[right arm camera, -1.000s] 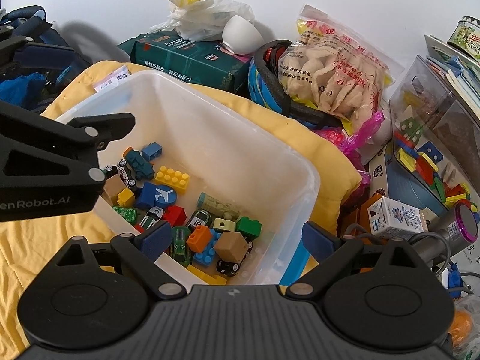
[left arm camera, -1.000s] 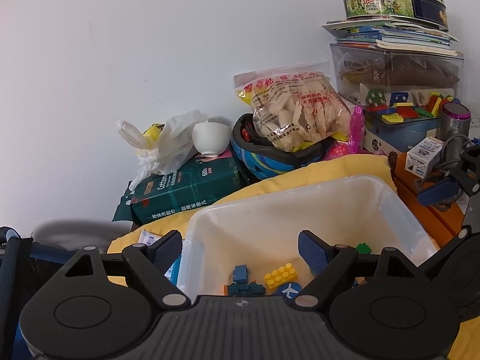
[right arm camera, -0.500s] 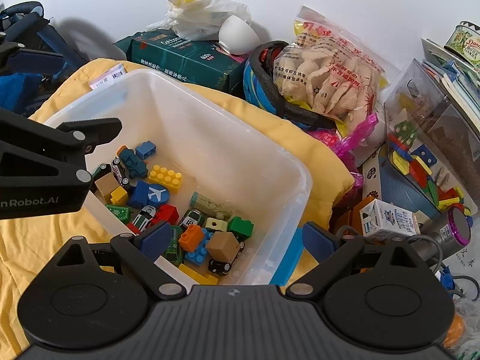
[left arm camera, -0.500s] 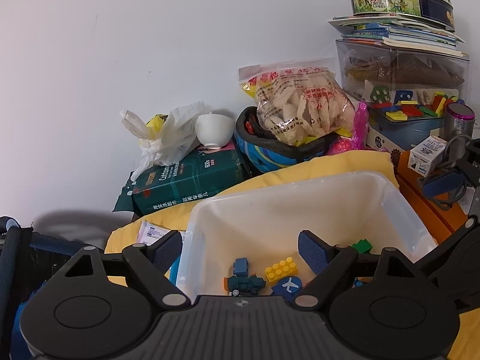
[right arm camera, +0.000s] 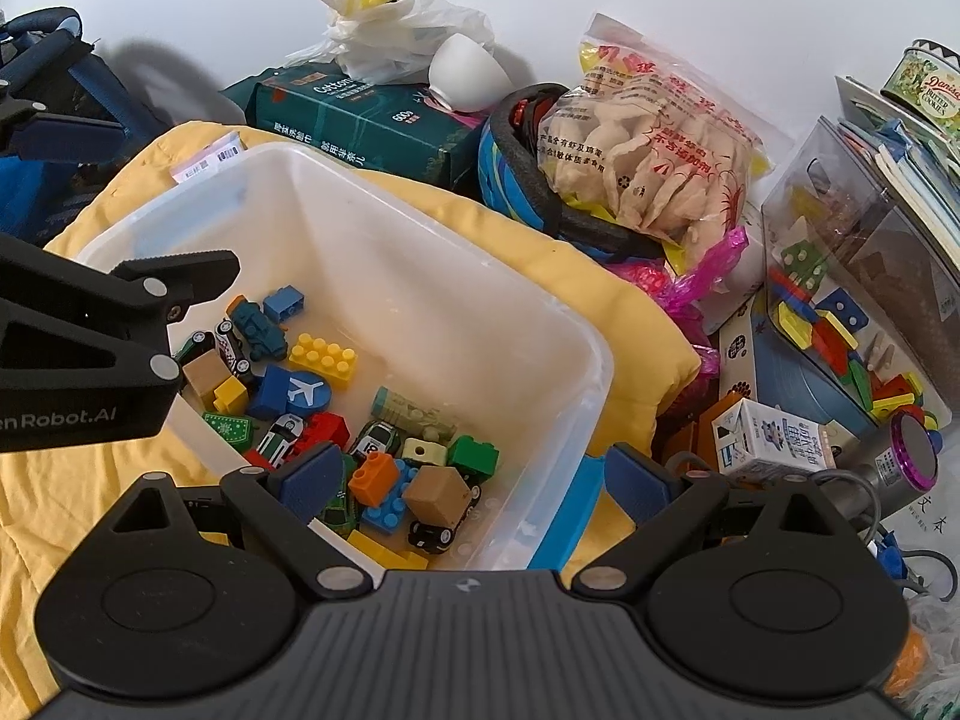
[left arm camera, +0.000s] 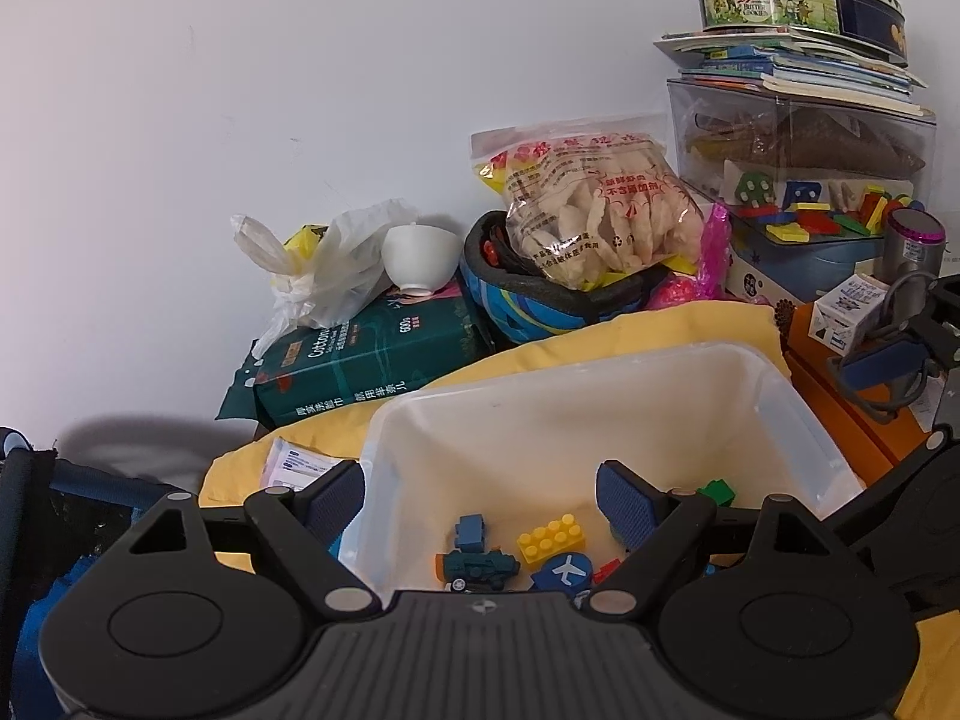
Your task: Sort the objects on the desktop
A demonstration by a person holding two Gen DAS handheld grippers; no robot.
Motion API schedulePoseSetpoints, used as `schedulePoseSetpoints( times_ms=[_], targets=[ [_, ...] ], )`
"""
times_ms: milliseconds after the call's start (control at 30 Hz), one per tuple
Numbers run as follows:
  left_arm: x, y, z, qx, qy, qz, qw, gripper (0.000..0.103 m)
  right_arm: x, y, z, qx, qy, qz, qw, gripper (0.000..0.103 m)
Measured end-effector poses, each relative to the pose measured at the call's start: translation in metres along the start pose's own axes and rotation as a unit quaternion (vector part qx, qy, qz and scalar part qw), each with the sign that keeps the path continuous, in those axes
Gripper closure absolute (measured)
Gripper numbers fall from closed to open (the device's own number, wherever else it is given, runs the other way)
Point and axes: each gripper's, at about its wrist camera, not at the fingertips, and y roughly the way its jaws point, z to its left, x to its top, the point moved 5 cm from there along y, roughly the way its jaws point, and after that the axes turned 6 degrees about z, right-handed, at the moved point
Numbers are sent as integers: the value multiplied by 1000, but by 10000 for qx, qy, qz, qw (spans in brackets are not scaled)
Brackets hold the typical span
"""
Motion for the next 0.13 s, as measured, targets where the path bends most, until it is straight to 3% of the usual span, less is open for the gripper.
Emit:
schedulePoseSetpoints(
  times_ms=[133],
  targets=[
    [0, 3, 1, -17, -110, 85, 9999, 15, 0, 1, 0, 23, -5, 3, 10000, 6]
  ],
)
